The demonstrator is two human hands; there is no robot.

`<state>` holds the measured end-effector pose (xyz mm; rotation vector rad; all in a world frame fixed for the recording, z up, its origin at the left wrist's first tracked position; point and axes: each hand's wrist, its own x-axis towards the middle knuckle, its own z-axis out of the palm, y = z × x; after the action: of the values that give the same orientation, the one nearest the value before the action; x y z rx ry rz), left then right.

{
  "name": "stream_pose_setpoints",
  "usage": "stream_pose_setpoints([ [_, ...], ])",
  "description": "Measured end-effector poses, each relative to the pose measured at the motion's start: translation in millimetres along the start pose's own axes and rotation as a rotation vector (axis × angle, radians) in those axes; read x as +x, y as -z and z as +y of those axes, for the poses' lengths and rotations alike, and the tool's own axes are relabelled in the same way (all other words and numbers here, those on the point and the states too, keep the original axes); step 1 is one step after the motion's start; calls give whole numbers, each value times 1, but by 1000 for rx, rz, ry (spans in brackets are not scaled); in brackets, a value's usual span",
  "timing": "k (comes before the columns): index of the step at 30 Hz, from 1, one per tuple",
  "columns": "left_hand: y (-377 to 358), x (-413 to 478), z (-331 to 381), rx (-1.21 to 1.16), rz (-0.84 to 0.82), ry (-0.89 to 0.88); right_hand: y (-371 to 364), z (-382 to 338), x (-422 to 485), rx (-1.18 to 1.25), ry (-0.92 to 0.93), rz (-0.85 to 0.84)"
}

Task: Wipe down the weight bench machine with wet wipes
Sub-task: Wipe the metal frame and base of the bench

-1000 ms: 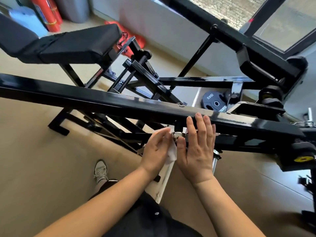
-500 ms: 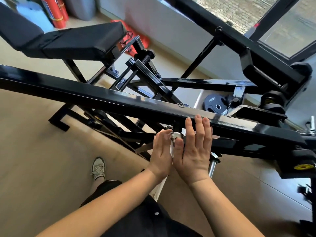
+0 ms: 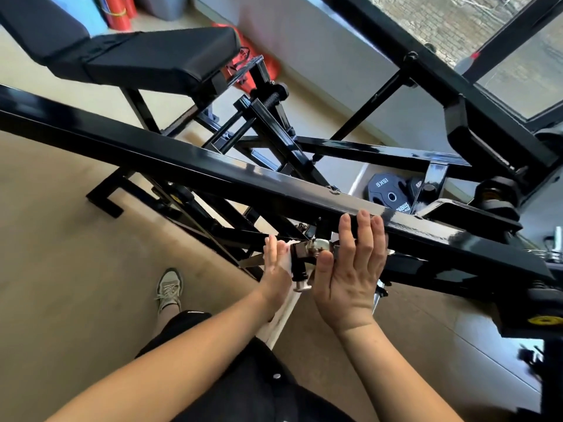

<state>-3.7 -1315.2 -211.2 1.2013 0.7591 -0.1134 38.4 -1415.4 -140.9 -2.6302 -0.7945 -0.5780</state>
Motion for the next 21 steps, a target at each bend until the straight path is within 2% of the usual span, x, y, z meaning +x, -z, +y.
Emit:
stream_pose_setpoints([
  [2,-2,-2,4,22,-25,32,1,0,0,0,1,-3],
  [5,-22,-22,-3,45,-5,-150,1,1,0,8,3,2],
  [8,-21,-19,-13,2,14,-181,2,0,0,22,3,10],
  [10,-11,-18,-7,165,0,-197,3,-1,0,23,-1,5],
  [13,-18,-38,10,364,50,-403,4,0,0,30,-7,-9],
  [15,-24,-41,8,398,113,-492,5,1,0,43,-7,-16],
  [17,-22,-26,-1,277,87,-404,6,1,-1,63,-14,-27],
  [21,-5,1,7,-23,34,42,9,1,0,70,-26,-38],
])
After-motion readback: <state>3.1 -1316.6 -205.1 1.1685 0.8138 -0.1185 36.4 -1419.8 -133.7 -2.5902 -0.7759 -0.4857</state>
